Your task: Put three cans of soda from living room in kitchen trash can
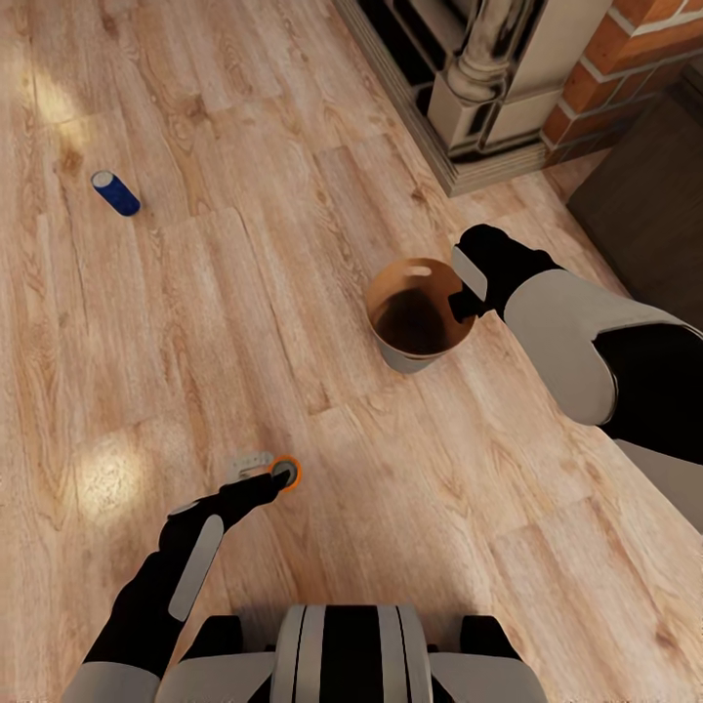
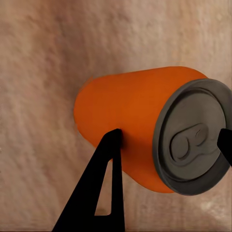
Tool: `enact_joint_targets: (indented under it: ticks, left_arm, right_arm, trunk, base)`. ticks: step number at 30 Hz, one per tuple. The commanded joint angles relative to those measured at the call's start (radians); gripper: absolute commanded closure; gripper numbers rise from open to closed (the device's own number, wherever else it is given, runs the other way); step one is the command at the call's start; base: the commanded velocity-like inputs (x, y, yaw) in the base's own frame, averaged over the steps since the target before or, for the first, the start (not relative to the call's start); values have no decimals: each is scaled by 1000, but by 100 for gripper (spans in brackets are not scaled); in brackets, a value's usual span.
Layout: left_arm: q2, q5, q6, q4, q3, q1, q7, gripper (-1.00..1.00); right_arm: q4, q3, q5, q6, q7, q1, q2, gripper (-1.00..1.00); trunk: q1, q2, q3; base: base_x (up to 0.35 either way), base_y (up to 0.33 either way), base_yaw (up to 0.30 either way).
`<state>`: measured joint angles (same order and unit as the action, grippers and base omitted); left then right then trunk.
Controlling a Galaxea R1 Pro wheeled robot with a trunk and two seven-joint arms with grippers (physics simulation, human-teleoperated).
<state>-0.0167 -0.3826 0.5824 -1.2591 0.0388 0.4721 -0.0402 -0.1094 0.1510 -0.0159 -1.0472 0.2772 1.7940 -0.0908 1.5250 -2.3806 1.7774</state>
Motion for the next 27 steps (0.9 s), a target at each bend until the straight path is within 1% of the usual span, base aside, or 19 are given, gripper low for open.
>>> enact_joint_targets:
  ticks: [1, 16, 20, 27]
  left_arm:
    - [0, 10, 0, 22, 0, 0, -3, 100]
    - [0, 10, 1, 21, 0, -1, -3, 100]
    - [0, 10, 1, 21, 1, -1, -3, 100]
    - [0, 10, 1, 22, 2, -1, -3, 100]
  right_arm:
    - [-6, -36, -6, 0, -1, -51, 0, 100]
    - [-5, -36, -6, 0, -1, -53, 0, 100]
    - [-4, -37, -6, 0, -1, -53, 0, 100]
    - [0, -36, -6, 0, 0, -53, 0, 100]
  trunk:
    - [6, 7, -2]
    - [-52, 112, -33]
    - [-67, 140, -45]
    - [-94, 189, -75]
  base:
    - [0, 0, 0]
    - [0, 0, 0]
    - [0, 0, 0]
    - [0, 0, 0]
